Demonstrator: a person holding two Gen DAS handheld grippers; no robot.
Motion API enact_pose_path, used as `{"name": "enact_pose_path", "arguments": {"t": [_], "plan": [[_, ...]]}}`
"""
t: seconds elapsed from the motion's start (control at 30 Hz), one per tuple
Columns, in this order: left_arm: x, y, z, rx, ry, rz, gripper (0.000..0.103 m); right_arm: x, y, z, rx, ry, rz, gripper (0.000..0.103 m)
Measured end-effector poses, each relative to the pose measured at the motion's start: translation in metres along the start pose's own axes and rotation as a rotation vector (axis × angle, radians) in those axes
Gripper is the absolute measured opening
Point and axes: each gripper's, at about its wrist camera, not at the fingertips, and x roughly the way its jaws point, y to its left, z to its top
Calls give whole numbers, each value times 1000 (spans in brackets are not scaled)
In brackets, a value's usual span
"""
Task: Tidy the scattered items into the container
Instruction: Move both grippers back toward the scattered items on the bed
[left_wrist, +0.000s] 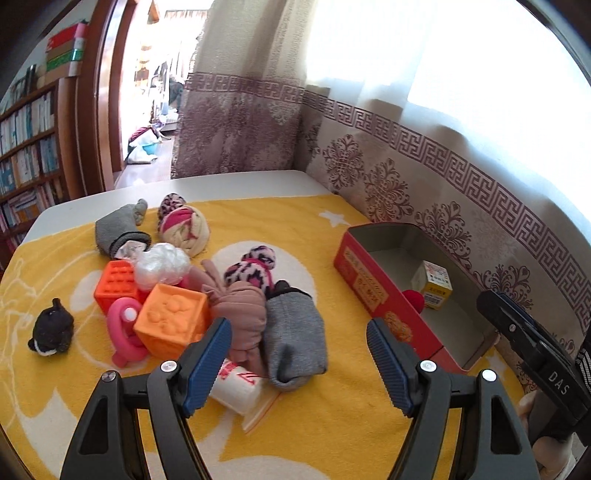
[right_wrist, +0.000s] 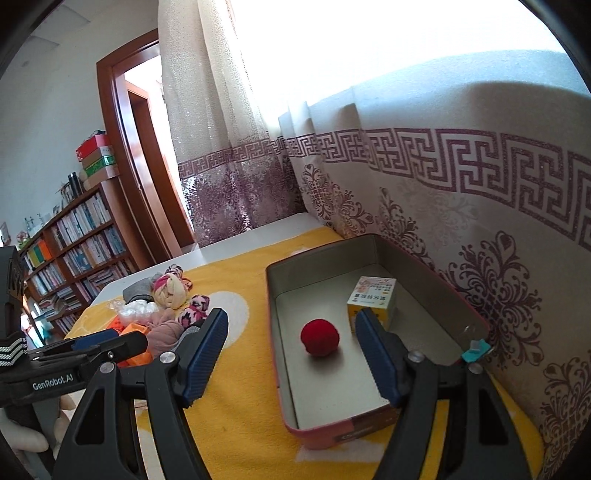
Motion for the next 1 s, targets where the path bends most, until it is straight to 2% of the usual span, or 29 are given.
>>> {"name": "enact_pose_path", "arguments": {"t": [0.4,0.67,1.0], "plan": [[-21,90,-13,-148,-15,115,77,19,62,-6,-75,79,127,75],[-34,147,-25,-254,-24,216,77,41,92,-20,-114,151,172,75],[-32,194,-33,-321,11,274,77,58,109,-31,-136,212,188,75]]}}
